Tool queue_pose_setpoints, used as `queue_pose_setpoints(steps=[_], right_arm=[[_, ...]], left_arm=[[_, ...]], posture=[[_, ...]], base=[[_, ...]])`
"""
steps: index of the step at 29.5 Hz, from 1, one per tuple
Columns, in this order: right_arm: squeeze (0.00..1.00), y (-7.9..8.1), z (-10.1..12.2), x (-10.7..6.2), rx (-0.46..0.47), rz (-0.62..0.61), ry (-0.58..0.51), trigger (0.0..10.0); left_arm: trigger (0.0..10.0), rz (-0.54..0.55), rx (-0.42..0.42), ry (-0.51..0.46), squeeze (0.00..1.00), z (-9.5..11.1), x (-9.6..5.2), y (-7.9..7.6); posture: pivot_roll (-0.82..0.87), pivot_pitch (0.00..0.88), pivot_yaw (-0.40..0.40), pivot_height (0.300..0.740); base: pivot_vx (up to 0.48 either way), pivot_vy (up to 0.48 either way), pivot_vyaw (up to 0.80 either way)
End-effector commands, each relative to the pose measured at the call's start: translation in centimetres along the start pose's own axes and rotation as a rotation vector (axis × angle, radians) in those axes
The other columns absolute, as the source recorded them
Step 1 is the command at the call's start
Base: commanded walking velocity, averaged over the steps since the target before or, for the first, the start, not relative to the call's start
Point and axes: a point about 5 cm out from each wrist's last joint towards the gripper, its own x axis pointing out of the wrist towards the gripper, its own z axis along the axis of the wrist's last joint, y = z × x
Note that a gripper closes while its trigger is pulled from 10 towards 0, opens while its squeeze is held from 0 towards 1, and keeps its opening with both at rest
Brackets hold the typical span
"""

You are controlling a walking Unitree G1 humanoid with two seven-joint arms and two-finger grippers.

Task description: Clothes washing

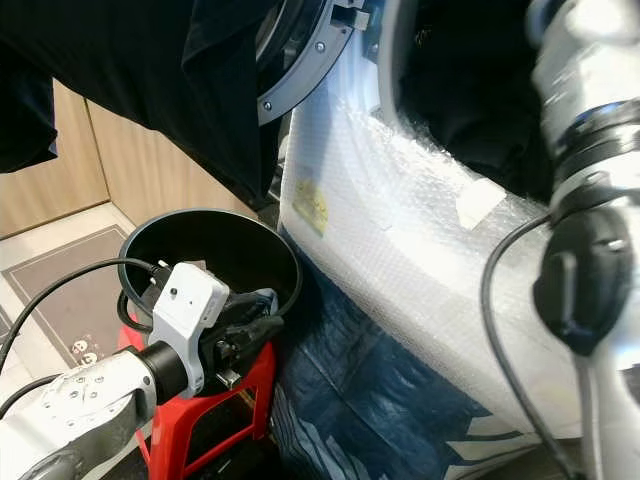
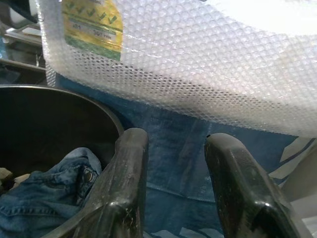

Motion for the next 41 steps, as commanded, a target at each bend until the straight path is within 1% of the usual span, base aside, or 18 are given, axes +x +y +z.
queue_pose_setpoints(steps=[1,5,6,8,9,10,11,12,13,16,18,22,25,29,32,37,39,41], right_arm=[[0.00,-2.1,0.2,-0.3,-0.016,-0.031,0.021,10.0],[0.00,-4.2,-0.7,-0.7,-0.017,-0.070,0.081,10.0],[0.00,-4.2,-0.7,-0.7,-0.017,-0.070,0.081,10.0],[0.00,-5.8,-1.4,-1.1,-0.032,-0.100,0.123,10.0],[0.00,-5.8,-1.4,-1.1,-0.032,-0.100,0.123,10.0],[0.00,-6.4,-1.8,-1.3,-0.016,-0.100,0.146,10.0],[0.14,-6.7,-2.2,-1.4,-0.005,-0.101,0.163,10.0],[0.14,-7.0,-2.4,-1.5,0.001,-0.101,0.175,10.0],[1.00,-7.5,-2.8,-1.7,0.015,-0.109,0.191,10.0],[1.00,-8.1,-3.1,-2.0,0.058,-0.089,0.205,10.0],[1.00,-7.9,-2.9,-2.0,0.083,-0.035,0.200,10.0],[1.00,-7.2,-2.7,-2.1,0.075,0.026,0.202,10.0],[1.00,-6.9,-3.0,-2.3,0.086,0.045,0.232,10.0],[1.00,-7.2,-3.7,-3.1,0.113,0.040,0.257,10.0],[1.00,-6.9,-4.8,-4.2,0.129,0.031,0.274,10.0],[1.00,-5.8,-6.0,-6.0,0.089,0.004,0.224,10.0],[1.00,-4.9,-6.3,-6.4,0.133,-0.016,0.172,10.0],[1.00,-4.2,-6.5,-6.9,0.127,-0.011,0.155,10.0]], left_arm=[[10.0,-0.040,0.002,-0.018,0.00,0.4,-0.1,-0.8],[10.0,-0.048,0.000,-0.020,0.00,0.5,0.0,-0.9],[10.0,-0.048,0.000,-0.020,0.00,0.5,0.0,-0.9],[10.0,-0.051,0.001,-0.023,0.00,0.6,0.1,-0.7],[10.0,-0.051,0.001,-0.023,0.00,0.6,0.1,-0.7],[10.0,-0.051,0.004,-0.024,0.00,0.6,0.2,-0.6],[10.0,-0.052,0.004,-0.025,0.00,0.6,0.2,-0.5],[10.0,-0.053,0.005,-0.025,0.00,0.7,0.2,-0.5],[10.0,-0.053,0.007,-0.024,0.00,0.6,0.3,-0.3],[10.0,-0.055,0.010,-0.025,0.00,0.7,0.4,-0.2],[10.0,-0.057,0.018,-0.027,0.00,0.8,0.4,-0.1],[10.0,-0.058,0.020,-0.030,0.00,1.0,0.5,0.1],[10.0,-0.061,0.021,-0.030,0.00,0.9,0.5,0.2],[10.0,-0.061,0.027,-0.036,0.00,1.2,0.7,0.5],[10.0,-0.059,0.037,-0.034,0.00,1.3,0.7,0.8],[10.0,-0.050,0.043,-0.034,0.00,1.4,0.7,1.2],[10.0,-0.051,0.045,-0.035,0.00,1.5,0.7,1.2],[10.0,-0.052,0.051,-0.034,0.00,1.5,0.7,1.3]], posture=[[0.02,0.090,-0.282,0.740],[0.01,0.080,-0.278,0.740],[0.01,0.080,-0.278,0.740],[0.00,0.075,-0.270,0.740],[0.00,0.075,-0.270,0.740],[-0.01,0.074,-0.264,0.740],[-0.01,0.074,-0.260,0.740],[-0.01,0.074,-0.260,0.740],[-0.03,0.071,-0.250,0.740],[-0.03,0.065,-0.244,0.740],[-0.03,0.060,-0.239,0.740],[-0.04,0.054,-0.231,0.740],[-0.04,0.048,-0.225,0.740],[-0.04,0.041,-0.212,0.740],[-0.04,0.037,-0.204,0.740],[-0.03,0.031,-0.192,0.740],[-0.03,0.025,-0.182,0.740],[-0.03,0.025,-0.179,0.740]], base=[[0.000,0.000,0.00],[0.000,0.000,0.00],[0.000,0.000,0.00],[0.000,0.000,0.00],[0.000,0.000,0.00],[0.000,0.000,0.00],[0.000,0.000,0.00],[0.000,0.000,0.00],[0.000,0.000,0.00],[0.000,0.000,0.00],[0.000,0.000,0.00],[0.000,0.000,0.00],[0.000,0.000,0.00],[0.000,0.000,0.00],[0.000,0.000,0.00],[0.000,0.000,0.00],[0.000,0.000,0.00],[0.000,0.000,0.00]])
